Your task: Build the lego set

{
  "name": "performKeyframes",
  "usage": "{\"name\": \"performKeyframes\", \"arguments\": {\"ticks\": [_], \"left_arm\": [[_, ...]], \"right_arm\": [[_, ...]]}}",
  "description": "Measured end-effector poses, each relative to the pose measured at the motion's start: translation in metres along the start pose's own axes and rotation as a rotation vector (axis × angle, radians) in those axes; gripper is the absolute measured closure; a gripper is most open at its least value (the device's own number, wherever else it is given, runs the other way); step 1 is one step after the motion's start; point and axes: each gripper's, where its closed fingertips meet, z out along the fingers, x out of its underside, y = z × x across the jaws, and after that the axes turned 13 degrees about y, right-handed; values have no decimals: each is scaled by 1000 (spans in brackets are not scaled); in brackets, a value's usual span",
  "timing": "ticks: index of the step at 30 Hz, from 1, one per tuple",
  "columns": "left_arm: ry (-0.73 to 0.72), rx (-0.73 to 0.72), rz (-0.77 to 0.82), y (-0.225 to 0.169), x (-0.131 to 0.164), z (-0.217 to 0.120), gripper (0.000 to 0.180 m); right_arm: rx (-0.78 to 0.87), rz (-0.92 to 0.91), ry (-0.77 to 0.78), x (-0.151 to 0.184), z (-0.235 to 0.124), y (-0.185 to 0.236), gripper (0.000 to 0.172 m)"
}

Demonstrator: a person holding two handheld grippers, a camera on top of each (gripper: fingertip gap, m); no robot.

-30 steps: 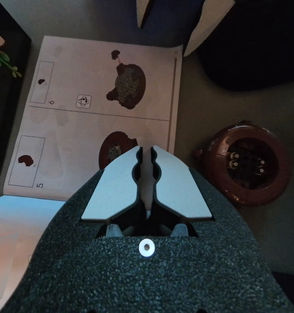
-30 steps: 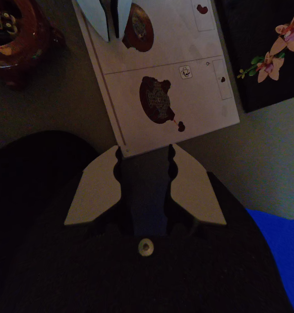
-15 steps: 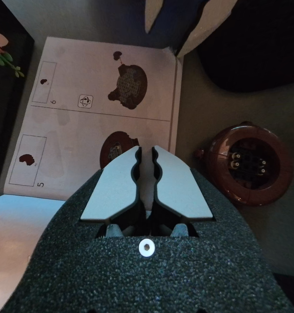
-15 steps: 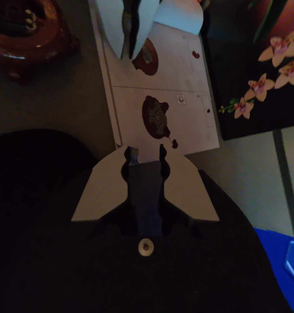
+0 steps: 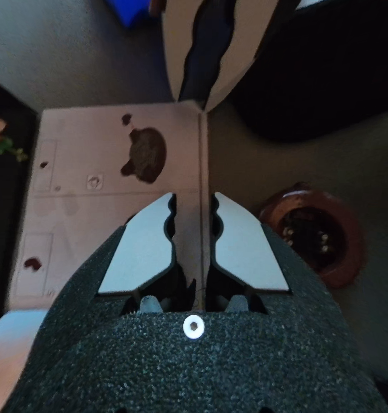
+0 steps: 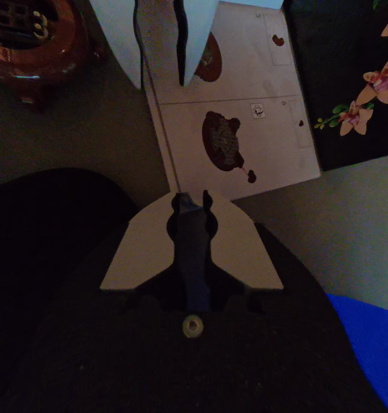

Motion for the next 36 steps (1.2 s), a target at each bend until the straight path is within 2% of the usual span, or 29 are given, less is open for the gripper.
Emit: {"name": "performKeyframes", "arguments": {"ticks": [3, 7, 12, 16, 20, 31, 36], "left_arm": [[-32, 85, 11, -9, -21, 10, 148], [-37, 87, 18, -4, -36, 19, 146], [-108, 98, -44, 3, -55, 21, 151], [-89, 93, -35, 2, -55, 27, 156], [-134, 106, -43, 0, -60, 24, 161], [-216, 78, -23, 7, -62, 5, 180], [-297, 216, -110, 4, -62, -5, 180]], "right_arm": [[-41, 17, -19, 0, 1, 4, 163], [-65, 55, -50, 0, -1, 3, 167], [-126, 116, -93, -5, -6, 3, 172], [-162, 207, -187, -15, -16, -4, 172], [-184, 290, -288, -27, -29, -12, 172], [-191, 297, -406, -47, -41, -18, 172], [-212, 298, -455, -52, -46, -18, 172]]}}
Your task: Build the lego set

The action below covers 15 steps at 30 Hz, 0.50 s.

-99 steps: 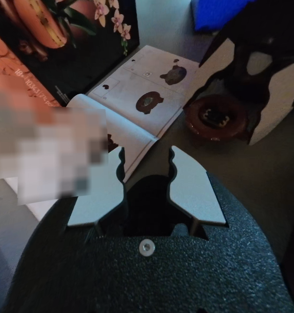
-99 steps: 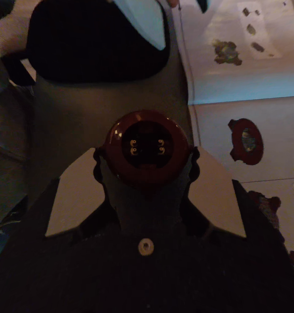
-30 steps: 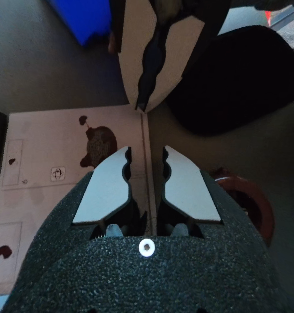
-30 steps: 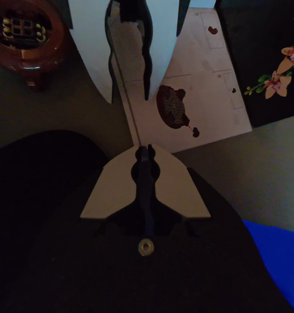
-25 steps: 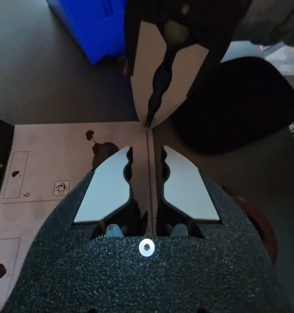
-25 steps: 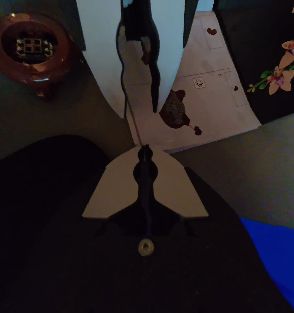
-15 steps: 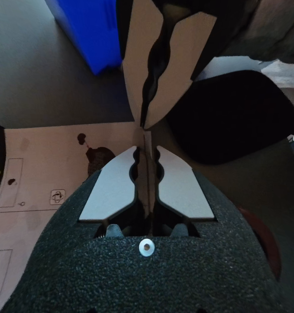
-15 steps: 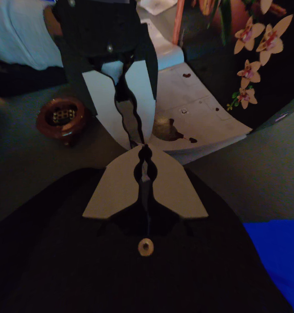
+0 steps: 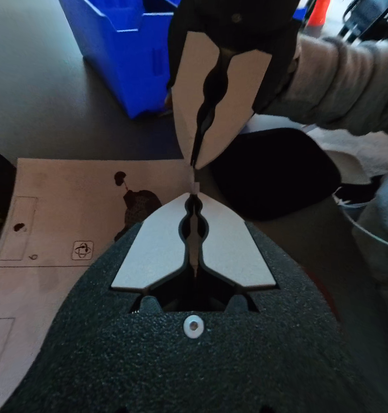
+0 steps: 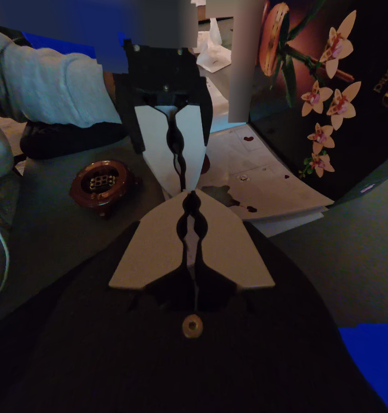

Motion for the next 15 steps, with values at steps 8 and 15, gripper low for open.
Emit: {"name": "performKeyframes", "arguments": {"ticks": [8, 15], "left_arm": [[-74, 69, -64, 0, -4, -7, 180], [-114, 100, -102, -1, -6, -11, 180]], "right_arm": [[48, 39, -18, 0, 0, -6, 169], [112, 27, -12, 4, 0, -7, 168]]}}
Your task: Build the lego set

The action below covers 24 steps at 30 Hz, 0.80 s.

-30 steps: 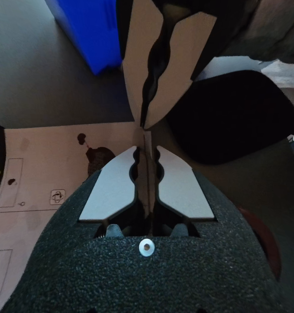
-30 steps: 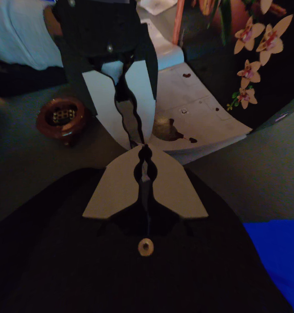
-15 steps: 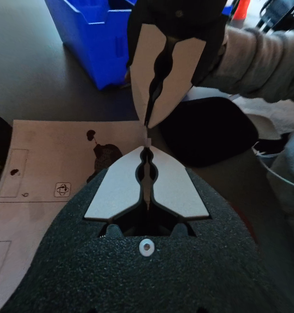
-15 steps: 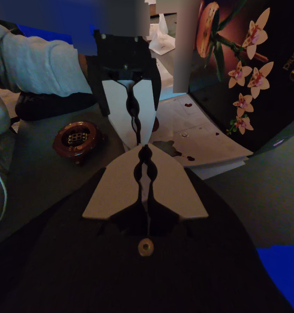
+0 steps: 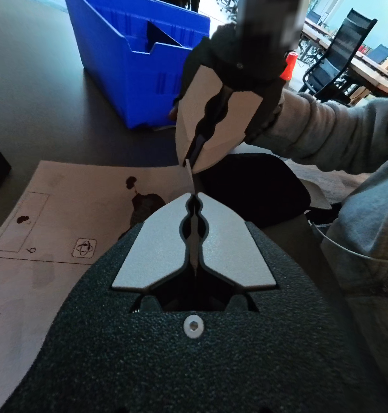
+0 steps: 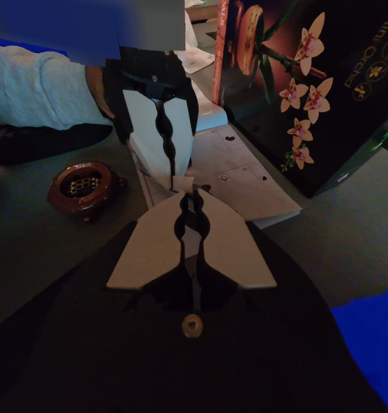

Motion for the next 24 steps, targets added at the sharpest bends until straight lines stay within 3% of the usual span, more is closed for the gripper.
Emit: {"name": "performKeyframes", "arguments": {"ticks": [24], "left_arm": [[-141, 356, -202, -16, -10, -13, 175]], "right_arm": [[-79, -45, -89, -9, -4, 8, 172]]}}
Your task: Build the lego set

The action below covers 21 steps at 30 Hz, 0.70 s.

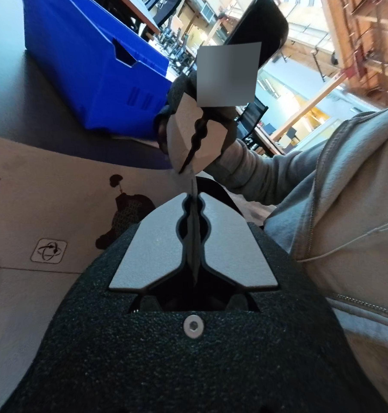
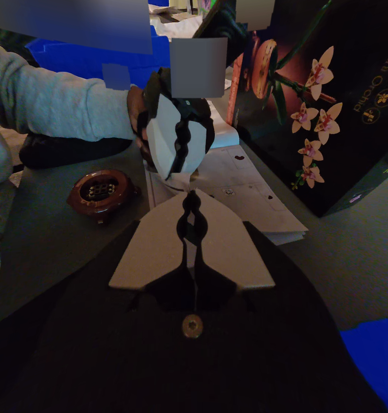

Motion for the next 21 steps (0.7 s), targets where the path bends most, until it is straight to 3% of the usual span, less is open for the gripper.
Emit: {"name": "performKeyframes", "arguments": {"ticks": [3, 13, 21], "left_arm": [[-25, 75, -19, -8, -4, -1, 171], [-43, 3, 11, -1, -7, -4, 180], [-59, 48, -15, -2, -7, -6, 180]], "right_arm": [[-5, -2, 9, 1, 2, 1, 172], [-7, 0, 18, 1, 2, -1, 172], [-20, -5, 9, 0, 1, 1, 172]]}}
